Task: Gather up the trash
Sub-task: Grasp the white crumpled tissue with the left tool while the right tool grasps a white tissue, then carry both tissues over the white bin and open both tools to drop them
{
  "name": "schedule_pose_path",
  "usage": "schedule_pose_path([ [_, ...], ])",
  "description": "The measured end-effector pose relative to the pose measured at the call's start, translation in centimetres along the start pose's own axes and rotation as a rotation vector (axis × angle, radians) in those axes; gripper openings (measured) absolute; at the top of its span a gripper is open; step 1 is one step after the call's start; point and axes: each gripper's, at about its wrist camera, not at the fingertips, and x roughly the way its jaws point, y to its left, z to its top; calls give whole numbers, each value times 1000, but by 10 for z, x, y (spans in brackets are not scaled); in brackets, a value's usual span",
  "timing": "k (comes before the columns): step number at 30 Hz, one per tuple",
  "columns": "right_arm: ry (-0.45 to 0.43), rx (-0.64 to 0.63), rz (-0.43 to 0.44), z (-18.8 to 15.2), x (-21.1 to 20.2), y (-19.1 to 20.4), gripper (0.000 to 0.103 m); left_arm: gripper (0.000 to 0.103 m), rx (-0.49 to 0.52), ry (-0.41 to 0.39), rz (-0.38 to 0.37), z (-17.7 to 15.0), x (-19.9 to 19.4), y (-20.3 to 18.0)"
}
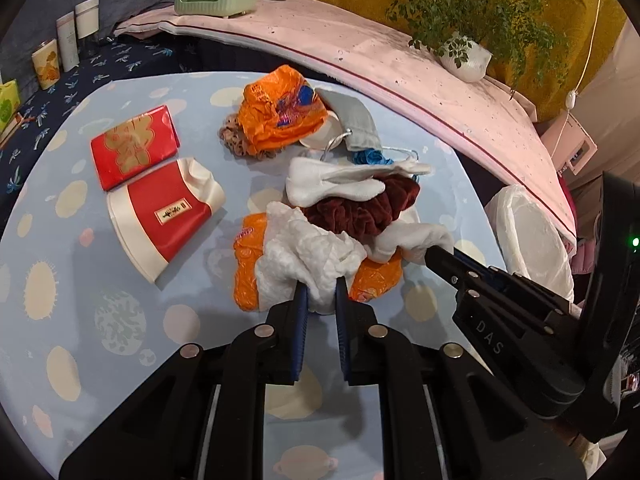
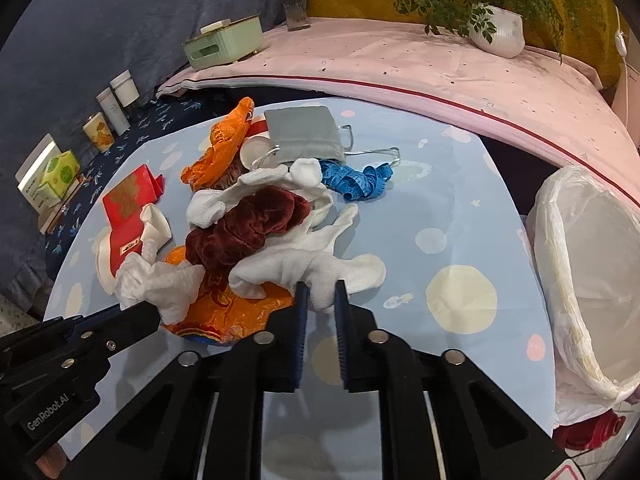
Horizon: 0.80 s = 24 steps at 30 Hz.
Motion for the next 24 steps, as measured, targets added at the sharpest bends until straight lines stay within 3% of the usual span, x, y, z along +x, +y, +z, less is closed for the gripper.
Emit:
schedule_pose_path([
  [13,-144,19,-44,26,-79,-28,6,12,59,-77,-21,25,-39,-41],
  [24,-287,85,-152,57,-169,-92,6,12,183,-154,-167,62,-72,-141],
])
